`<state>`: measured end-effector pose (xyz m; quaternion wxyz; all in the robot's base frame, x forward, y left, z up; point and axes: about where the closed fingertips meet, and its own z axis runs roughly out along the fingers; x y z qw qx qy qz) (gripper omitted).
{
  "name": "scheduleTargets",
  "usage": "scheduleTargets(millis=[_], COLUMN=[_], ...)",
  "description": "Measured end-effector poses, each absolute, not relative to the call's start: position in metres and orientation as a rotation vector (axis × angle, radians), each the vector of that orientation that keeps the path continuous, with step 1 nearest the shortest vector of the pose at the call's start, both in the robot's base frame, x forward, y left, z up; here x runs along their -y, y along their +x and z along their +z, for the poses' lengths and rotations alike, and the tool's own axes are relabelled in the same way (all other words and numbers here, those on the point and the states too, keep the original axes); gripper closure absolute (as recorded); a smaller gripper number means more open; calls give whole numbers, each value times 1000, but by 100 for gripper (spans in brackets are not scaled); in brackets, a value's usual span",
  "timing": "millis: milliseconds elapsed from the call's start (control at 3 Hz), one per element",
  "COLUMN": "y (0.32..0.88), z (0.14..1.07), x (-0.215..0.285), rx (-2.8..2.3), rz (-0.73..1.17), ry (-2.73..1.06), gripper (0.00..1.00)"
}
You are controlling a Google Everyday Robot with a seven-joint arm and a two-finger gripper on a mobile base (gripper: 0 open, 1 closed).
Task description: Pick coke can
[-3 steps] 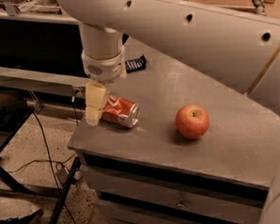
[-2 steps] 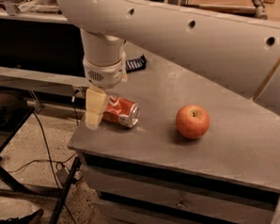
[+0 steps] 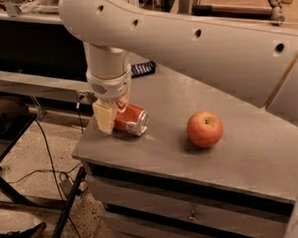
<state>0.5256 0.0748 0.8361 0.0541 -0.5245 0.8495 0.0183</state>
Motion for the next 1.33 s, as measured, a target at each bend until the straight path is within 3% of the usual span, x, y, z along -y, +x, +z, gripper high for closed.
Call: scheduleTargets(millis=[667, 1000, 1333], y=[531, 547, 547], z=[862, 928, 926], x=[-59, -35, -36], rx=[-2572, -2450, -2451], rz=[50, 25, 25], ry=[-1554, -1558, -1557], gripper=[88, 100, 100])
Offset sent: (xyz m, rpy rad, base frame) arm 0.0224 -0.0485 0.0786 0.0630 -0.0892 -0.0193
